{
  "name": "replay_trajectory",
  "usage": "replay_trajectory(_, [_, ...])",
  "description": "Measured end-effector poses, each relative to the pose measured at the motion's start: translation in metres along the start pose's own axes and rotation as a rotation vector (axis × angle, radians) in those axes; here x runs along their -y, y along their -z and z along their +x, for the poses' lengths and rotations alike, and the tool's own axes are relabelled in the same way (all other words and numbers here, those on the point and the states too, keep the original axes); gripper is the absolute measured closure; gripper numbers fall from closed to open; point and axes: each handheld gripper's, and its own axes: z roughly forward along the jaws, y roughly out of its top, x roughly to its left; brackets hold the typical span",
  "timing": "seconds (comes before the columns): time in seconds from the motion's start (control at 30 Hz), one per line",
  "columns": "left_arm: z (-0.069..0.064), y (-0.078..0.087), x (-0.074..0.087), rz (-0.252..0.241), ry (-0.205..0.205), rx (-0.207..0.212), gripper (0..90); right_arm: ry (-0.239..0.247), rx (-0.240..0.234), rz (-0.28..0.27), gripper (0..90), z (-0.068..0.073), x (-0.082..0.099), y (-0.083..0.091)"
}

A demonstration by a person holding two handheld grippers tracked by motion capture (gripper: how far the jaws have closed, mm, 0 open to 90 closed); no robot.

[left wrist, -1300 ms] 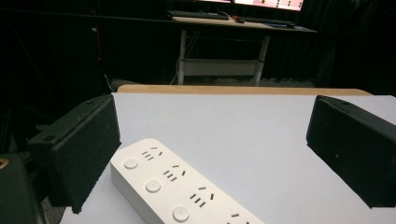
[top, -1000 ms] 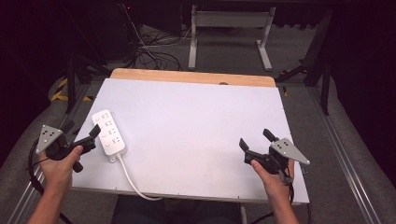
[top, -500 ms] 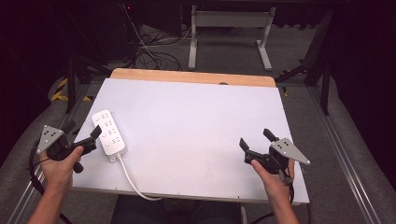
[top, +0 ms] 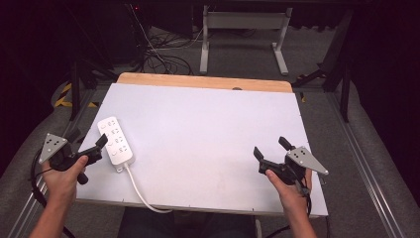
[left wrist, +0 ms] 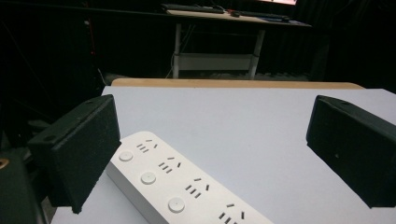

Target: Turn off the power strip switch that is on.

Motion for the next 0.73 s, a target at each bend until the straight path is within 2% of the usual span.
replay_trajectory(0.73, [0.0005,-0.0043,0.0025,0.017,-0.005,0.013,3.7,-0.003,-0.002,0.005,6.6,-0.0015,0.0017,-0.0018])
